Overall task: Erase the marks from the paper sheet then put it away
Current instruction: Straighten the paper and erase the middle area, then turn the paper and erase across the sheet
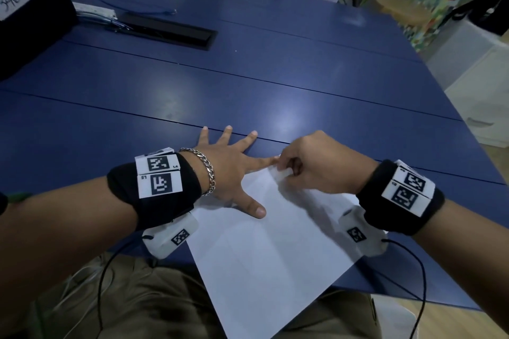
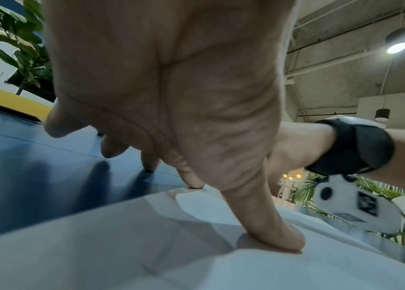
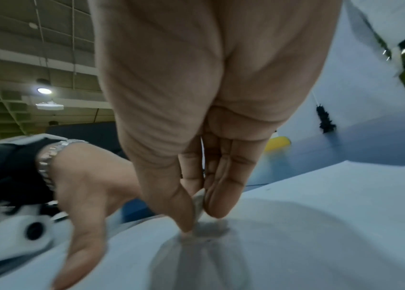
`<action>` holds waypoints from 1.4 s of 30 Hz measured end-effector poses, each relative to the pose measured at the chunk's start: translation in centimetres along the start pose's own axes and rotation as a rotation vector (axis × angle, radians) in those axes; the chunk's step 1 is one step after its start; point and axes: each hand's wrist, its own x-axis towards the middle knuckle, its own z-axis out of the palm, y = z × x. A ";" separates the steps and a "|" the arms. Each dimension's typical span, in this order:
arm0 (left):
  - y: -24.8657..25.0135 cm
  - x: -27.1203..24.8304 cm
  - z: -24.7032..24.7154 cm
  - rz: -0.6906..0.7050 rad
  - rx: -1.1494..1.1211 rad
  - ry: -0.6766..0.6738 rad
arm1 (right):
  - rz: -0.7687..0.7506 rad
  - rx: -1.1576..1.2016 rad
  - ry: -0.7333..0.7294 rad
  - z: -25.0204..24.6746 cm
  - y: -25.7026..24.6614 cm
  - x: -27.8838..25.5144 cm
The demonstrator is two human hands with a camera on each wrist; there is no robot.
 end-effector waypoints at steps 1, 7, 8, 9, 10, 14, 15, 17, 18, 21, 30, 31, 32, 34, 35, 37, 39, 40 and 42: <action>0.0 0.0 0.0 0.000 0.002 0.003 | 0.024 -0.003 0.040 0.0 0.3 0.1; -0.1 0.3 0.2 0.001 0.022 0.014 | -0.070 0.036 -0.040 1.0 -1.3 -1.6; -0.2 0.3 0.2 0.002 0.025 0.016 | -0.063 0.047 -0.052 0.8 -1.3 -1.8; -0.2 0.3 0.2 0.004 0.026 0.013 | -0.045 0.042 -0.038 0.6 -0.9 -1.8; -0.2 0.3 0.3 0.006 0.025 0.009 | -0.019 0.027 -0.007 0.3 -0.4 -2.0; -0.2 0.2 0.3 0.018 0.053 0.034 | 0.107 0.001 0.013 -0.9 1.5 -4.1; -0.1 0.0 0.4 0.022 0.067 0.052 | 0.130 0.000 -0.026 -1.0 1.6 -4.8; 0.0 -0.4 0.5 0.039 0.089 0.106 | 0.164 0.001 -0.091 -0.6 1.2 -6.0; 0.1 -0.6 0.5 0.052 0.090 0.133 | 0.175 0.003 -0.097 -0.3 1.1 -6.4; -0.1 -1.4 0.1 0.115 0.073 0.213 | 0.202 0.013 -0.036 0.2 1.5 -6.3; -0.1 -2.8 -0.6 0.252 0.053 0.264 | 0.168 0.007 0.016 0.2 2.2 -4.6; -0.3 -2.7 -0.6 0.258 0.017 0.263 | 0.161 0.001 0.005 0.1 2.2 -4.4; -0.4 -2.6 -0.6 0.271 -0.030 0.263 | 0.153 -0.002 -0.007 0.0 2.2 -4.2; -0.9 -1.9 -0.4 0.289 -0.056 0.254 | 0.135 0.018 -0.008 -0.3 2.1 -3.9; -1.1 -1.4 -0.3 0.287 -0.012 0.239 | 0.123 0.040 0.007 -0.3 1.8 -3.8; -1.3 -0.5 -0.2 0.245 0.080 0.176 | 0.078 0.079 0.035 -0.2 0.9 -3.5; -1.3 0.1 -0.2 0.211 0.111 0.112 | 0.038 0.104 0.044 0.3 0.1 -3.0; -1.3 0.3 -0.2 0.202 0.113 0.094 | 0.030 0.108 0.044 0.5 -0.2 -2.7; -1.3 0.5 0.1 0.179 0.104 0.072 | 0.022 0.096 0.043 0.8 -0.3 -2.0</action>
